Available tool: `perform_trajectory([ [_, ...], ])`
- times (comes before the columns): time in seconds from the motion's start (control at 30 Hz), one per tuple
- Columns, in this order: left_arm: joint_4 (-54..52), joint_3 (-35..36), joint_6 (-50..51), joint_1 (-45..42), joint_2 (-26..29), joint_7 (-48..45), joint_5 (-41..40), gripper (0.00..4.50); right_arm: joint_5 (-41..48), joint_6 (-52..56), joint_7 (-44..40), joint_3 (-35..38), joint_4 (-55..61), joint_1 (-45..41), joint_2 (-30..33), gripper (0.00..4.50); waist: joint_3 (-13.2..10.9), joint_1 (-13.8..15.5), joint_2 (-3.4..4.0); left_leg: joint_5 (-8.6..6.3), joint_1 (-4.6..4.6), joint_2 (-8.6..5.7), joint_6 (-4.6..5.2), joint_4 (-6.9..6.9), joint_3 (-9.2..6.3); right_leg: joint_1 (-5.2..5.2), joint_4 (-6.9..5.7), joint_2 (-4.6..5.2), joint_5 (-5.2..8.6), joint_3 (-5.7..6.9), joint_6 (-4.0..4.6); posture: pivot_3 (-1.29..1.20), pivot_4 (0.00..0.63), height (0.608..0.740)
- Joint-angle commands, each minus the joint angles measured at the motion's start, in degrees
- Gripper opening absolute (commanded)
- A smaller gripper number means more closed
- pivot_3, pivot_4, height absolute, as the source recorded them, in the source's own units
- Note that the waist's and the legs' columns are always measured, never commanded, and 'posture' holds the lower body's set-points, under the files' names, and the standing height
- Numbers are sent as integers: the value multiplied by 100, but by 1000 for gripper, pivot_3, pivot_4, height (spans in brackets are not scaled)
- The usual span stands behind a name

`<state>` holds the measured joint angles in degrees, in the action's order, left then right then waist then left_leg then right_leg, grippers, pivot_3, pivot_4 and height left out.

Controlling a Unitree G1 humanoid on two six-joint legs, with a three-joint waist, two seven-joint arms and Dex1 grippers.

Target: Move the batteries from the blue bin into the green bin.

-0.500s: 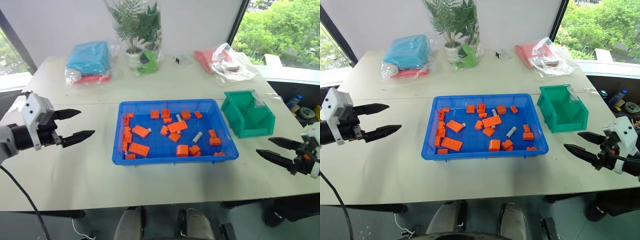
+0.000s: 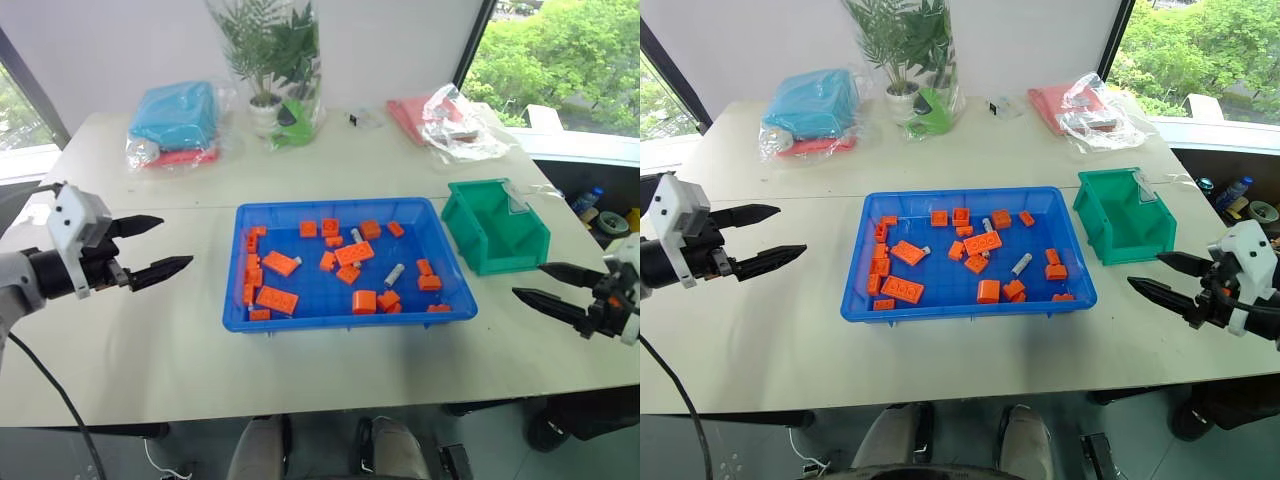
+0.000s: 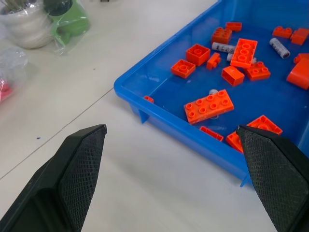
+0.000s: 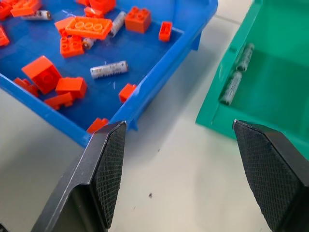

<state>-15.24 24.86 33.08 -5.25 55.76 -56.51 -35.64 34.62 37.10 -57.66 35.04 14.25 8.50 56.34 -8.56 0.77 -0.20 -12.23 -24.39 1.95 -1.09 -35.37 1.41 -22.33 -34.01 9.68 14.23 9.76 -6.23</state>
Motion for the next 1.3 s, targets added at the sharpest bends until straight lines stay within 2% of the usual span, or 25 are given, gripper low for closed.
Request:
perform_trajectory([
  [0.03,-397,207,258,20,13,-43,-394,4500,0,-13,-89,-196,-51,-358,253,4456,-1,-5,0,0,1,1,0,0,0,0,-1,-1,-2,0,3,0,150,672],
  [0.17,-697,264,255,199,43,-42,-366,4500,-127,85,166,-962,32,-1267,378,4456,-4,-28,3,0,4,2,0,0,2,-2,0,-1,-4,0,7,0,150,672],
  [0.27,-818,277,298,255,87,-91,-406,4500,-63,492,554,-1707,173,-2247,139,4456,-6,-39,2,0,2,6,0,0,1,-12,1,-1,-7,0,11,0,150,672],
  [0.33,-880,272,382,237,115,-117,-505,4500,-147,823,940,-2354,207,-3022,-237,4456,-5,-49,-1,0,2,9,0,1,1,-18,0,-2,-8,0,14,0,150,672],
  [0.37,-929,284,408,252,126,-139,-547,4500,-351,994,1201,-2919,178,-3539,-640,4456,-5,-57,-2,0,1,14,0,1,-2,-23,0,-2,-10,0,18,0,150,672],
  [0.47,-1040,253,425,274,144,-179,-582,4500,-747,1328,1737,-3888,-64,-4452,-1587,4456,2,-76,-13,0,-6,15,0,5,0,-41,-12,-1,-13,-3,20,0,150,672],
  [0.57,-1151,201,400,318,137,-192,-577,4500,-1116,1569,2233,-4577,-451,-4958,-2502,4456,6,-59,-21,3,-10,11,3,10,23,-56,-33,-3,-28,-6,34,0,150,672],
  [0.7,-1258,156,406,308,60,-107,-587,4500,-1420,1560,2307,-5323,-1052,-5367,-3460,4456,9,-3,-29,12,-10,7,15,13,26,-60,-59,-8,-48,-6,34,0,150,672],
  [0.83,-1350,183,416,389,22,-50,-599,4500,-1757,1302,2193,-5803,-1578,-5486,-3904,4456,9,-10,-31,15,-9,9,7,-3,27,-62,-66,-8,-37,-10,18,0,150,672],
  [0.97,-1432,253,455,481,20,-6,-644,4500,-2016,1039,2070,-6064,-1924,-5513,-4141,4456,8,-8,-30,6,-7,15,-11,-8,27,-67,-68,-13,-29,-13,40,0,150,672],
  [1.3,-1538,356,529,603,17,118,-763,4500,-2489,463,2118,-5960,-2999,-5698,-4778,4456,9,-45,-31,11,-4,29,-16,-15,36,-88,-110,-24,-39,-23,25,0,150,672],
])
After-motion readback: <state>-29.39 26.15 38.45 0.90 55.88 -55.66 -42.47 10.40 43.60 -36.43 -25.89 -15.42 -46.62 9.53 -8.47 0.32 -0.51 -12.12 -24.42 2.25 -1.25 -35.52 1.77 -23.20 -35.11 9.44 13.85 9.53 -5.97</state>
